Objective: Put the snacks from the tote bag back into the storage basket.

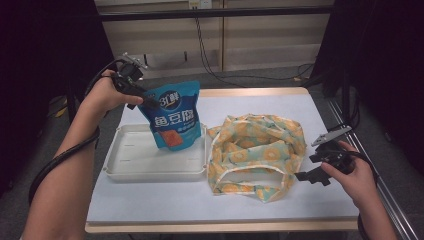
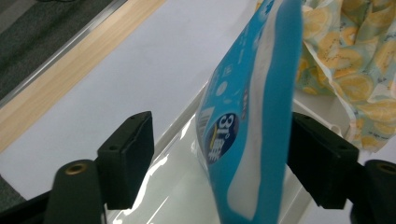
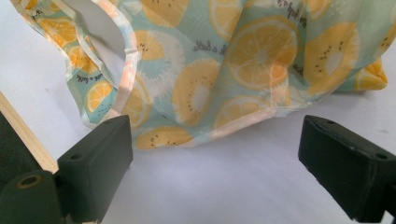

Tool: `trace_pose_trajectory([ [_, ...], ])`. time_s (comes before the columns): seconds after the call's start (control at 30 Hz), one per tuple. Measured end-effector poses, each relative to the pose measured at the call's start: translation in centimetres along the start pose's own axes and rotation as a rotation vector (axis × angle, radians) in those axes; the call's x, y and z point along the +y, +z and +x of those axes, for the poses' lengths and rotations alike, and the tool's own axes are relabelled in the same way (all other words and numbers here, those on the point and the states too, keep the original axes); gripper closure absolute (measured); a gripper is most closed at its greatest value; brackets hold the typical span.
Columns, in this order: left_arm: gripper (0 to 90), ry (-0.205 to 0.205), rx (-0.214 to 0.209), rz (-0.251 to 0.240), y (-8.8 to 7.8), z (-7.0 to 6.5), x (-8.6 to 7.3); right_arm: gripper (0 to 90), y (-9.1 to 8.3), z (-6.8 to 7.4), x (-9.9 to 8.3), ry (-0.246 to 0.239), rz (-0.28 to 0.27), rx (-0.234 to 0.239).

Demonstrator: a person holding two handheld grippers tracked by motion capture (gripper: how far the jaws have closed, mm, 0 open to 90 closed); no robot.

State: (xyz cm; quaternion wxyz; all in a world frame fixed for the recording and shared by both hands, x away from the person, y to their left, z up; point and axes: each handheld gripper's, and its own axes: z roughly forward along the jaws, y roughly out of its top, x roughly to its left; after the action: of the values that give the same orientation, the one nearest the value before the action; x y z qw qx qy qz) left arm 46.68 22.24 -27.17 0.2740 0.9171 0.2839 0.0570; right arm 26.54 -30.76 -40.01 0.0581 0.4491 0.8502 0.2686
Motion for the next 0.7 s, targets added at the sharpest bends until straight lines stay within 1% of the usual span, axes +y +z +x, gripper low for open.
trace_pose_trajectory([
  [0.03,22.8,-0.009,0.002,0.0,0.0,0.1,-0.2,9.8,0.0,0.0,0.0,-0.003,-0.005,-0.002],
  [0.07,21.5,-0.014,-0.006,0.001,0.1,0.1,-0.4,9.8,-0.1,0.0,0.0,-0.005,-0.004,-0.002],
  [0.1,20.5,-0.025,-0.004,-0.002,0.1,0.0,-0.6,9.8,-0.1,0.0,0.0,-0.003,-0.004,0.0],
  [0.2,17.8,-0.041,-0.004,-0.007,0.1,0.1,-1.2,9.8,-0.2,0.0,0.0,-0.003,-0.009,-0.003],
  [0.23,17.2,-0.064,-0.002,-0.017,0.2,0.0,-1.5,9.8,-0.2,0.0,0.0,-0.002,-0.008,-0.004],
  [0.3,14.6,-0.076,-0.003,-0.007,0.3,0.1,-2.0,9.8,-0.3,0.0,0.0,-0.001,-0.007,-0.004],
  [0.37,14.7,-0.067,0.002,-0.004,0.5,0.0,-2.5,9.8,-0.4,0.1,0.0,0.002,-0.005,-0.005],
  [0.4,14.6,-0.079,-0.001,-0.006,0.5,-0.1,-2.9,9.8,-0.4,0.0,0.0,0.001,-0.008,-0.006],
  [0.5,13.3,-0.091,-0.005,-0.001,0.7,-0.2,-3.5,9.8,-0.4,0.0,0.0,-0.005,-0.011,-0.008],
  [0.53,12.1,-0.105,-0.002,-0.01,0.8,-0.4,-3.7,9.8,-0.3,0.0,0.0,-0.012,-0.014,-0.009],
  [0.6,11.4,-0.103,-0.003,-0.009,0.7,-0.4,-4.1,9.8,-0.3,0.0,0.0,-0.016,-0.014,-0.006],
  [0.63,11.0,-0.109,-0.006,-0.016,0.7,-0.5,-4.3,9.8,-0.3,0.1,0.0,-0.015,-0.013,-0.005],
  [0.7,10.6,-0.112,0.003,-0.023,0.8,-0.8,-4.7,9.8,-0.3,0.1,0.0,-0.008,-0.009,-0.007],
])
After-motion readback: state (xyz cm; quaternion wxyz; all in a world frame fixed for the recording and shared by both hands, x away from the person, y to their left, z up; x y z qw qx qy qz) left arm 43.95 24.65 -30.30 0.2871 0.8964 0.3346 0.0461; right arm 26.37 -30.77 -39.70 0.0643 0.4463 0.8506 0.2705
